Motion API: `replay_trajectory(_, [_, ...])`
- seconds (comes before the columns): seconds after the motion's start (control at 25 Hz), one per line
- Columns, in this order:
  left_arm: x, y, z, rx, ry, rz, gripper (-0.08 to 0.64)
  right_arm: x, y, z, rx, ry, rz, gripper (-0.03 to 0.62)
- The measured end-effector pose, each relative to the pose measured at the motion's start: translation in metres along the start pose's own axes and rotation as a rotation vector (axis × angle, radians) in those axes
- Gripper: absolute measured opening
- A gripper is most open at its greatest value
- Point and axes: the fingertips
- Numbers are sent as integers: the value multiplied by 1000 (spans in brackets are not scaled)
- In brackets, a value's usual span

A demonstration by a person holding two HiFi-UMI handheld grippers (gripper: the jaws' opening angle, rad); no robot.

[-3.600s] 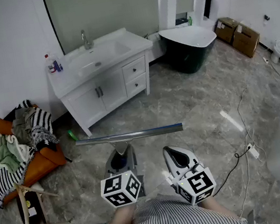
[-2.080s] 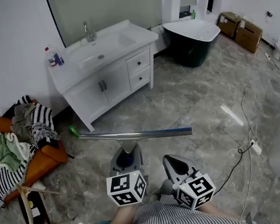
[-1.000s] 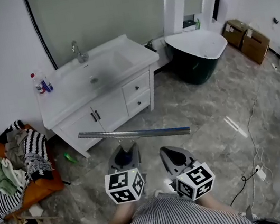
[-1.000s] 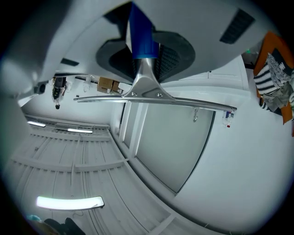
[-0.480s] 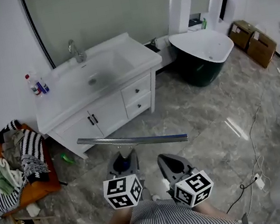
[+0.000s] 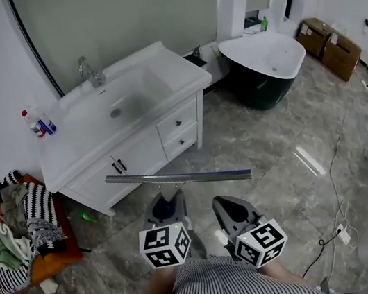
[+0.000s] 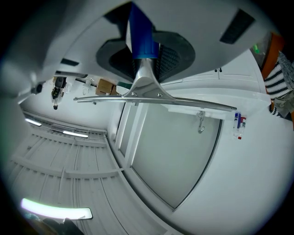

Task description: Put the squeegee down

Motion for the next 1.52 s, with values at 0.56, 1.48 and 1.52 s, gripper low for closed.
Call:
replay_trajectory(0.56, [72,-139,87,-32,-28,-66,115,-41,-158,72,-67,62,-24,15])
replay_trajectory(1.48, [136,-261,109,40,-19,-144,115,-106,-288,83,-53,-13,-123,15])
replay_trajectory(1.52, [138,-267,110,41,-14,-143,115,-110,-293,86,-60,-9,-125,15])
Point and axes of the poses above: the fingertips, and each gripper's own axes: y backward along the fingers, x to its left, z out of its top, and after that the axes turned 2 degrees about -x, right-handed
